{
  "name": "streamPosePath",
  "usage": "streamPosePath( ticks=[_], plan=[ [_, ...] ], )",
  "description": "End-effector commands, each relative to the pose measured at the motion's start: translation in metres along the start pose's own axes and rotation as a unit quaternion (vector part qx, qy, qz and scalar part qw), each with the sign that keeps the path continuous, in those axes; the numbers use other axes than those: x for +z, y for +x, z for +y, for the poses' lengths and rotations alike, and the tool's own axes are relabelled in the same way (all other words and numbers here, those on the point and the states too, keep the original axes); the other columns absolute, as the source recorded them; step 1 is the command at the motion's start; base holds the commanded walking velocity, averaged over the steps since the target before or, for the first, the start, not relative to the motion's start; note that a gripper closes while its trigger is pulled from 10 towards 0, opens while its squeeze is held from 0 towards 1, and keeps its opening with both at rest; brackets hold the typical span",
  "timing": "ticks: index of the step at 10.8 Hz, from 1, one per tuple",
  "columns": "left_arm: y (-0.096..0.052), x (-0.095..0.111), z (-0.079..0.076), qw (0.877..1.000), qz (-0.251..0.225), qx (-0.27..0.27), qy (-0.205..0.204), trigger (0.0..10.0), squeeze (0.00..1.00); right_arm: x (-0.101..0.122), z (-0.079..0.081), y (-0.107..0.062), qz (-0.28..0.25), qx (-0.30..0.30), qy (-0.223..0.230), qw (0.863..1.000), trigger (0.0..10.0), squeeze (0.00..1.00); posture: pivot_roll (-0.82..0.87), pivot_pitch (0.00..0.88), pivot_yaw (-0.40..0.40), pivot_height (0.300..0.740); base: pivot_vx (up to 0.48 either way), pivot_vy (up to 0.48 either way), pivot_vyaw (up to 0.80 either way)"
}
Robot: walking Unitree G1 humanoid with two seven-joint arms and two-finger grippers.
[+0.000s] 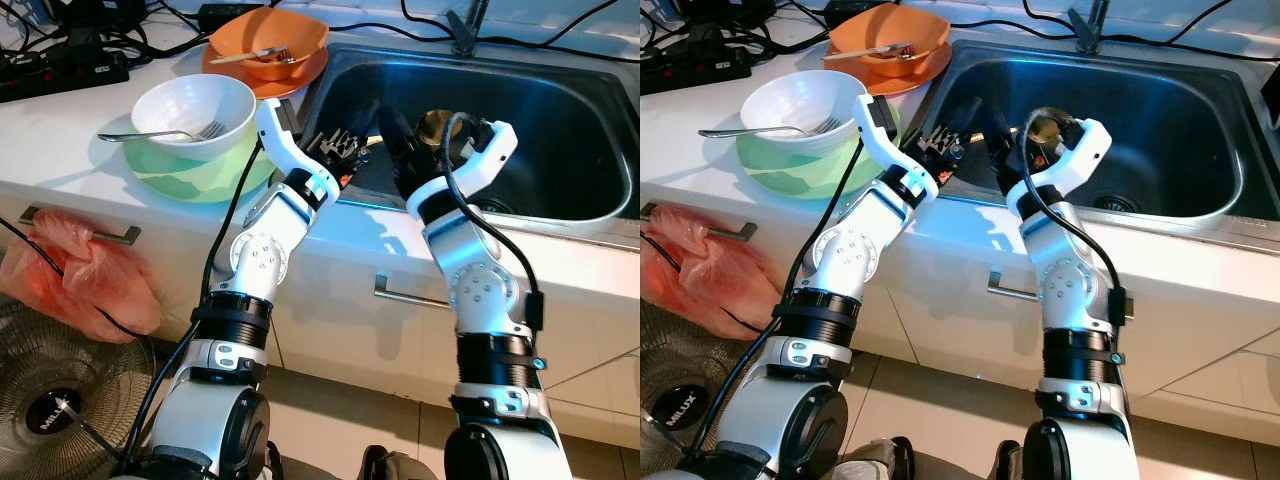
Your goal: Kitchen organization
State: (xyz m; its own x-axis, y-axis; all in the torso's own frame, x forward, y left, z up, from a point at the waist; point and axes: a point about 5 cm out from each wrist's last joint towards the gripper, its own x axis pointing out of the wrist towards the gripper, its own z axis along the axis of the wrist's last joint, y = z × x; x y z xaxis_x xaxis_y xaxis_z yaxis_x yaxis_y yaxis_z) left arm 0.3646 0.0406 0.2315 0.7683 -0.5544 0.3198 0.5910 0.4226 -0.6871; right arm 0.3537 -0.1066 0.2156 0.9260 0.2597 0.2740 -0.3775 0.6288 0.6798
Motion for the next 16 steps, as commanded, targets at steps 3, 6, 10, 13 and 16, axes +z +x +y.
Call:
streamPosePath(
  ticks=[3, 6, 10, 13, 16],
  plan=[
    [0.004, -0.039, -0.018, 0.997, 0.013, -0.015, -0.072, 0.0, 0.00, 0.003, 0.005, 0.006, -0.013, 0.006, -0.015, 1.000, 0.0, 0.00, -0.01, 0.148, 0.038, 0.740, 0.000, 0.000, 0.00],
    [0.004, -0.040, -0.018, 0.997, 0.013, -0.012, -0.073, 0.0, 0.00, 0.004, 0.005, 0.007, -0.017, 0.006, -0.017, 1.000, 0.0, 0.00, -0.01, 0.147, 0.037, 0.740, 0.000, 0.000, 0.00],
    [0.002, -0.046, -0.018, 0.987, 0.020, -0.014, -0.156, 0.0, 0.00, 0.007, 0.008, 0.011, -0.025, 0.007, -0.011, 1.000, 0.0, 0.00, -0.02, 0.147, 0.037, 0.740, 0.000, 0.000, 0.00],
    [0.000, -0.049, -0.020, 0.980, 0.028, -0.028, -0.194, 0.0, 0.00, 0.007, 0.013, 0.015, -0.022, 0.024, 0.068, 0.997, 0.0, 0.00, -0.02, 0.148, 0.035, 0.740, 0.000, 0.000, 0.00],
    [-0.002, -0.053, -0.025, 0.974, 0.052, -0.052, -0.216, 0.0, 0.00, 0.001, 0.020, 0.016, -0.001, 0.049, 0.116, 0.992, 0.0, 0.00, -0.02, 0.146, 0.033, 0.740, 0.000, 0.000, 0.00]
  ],
)
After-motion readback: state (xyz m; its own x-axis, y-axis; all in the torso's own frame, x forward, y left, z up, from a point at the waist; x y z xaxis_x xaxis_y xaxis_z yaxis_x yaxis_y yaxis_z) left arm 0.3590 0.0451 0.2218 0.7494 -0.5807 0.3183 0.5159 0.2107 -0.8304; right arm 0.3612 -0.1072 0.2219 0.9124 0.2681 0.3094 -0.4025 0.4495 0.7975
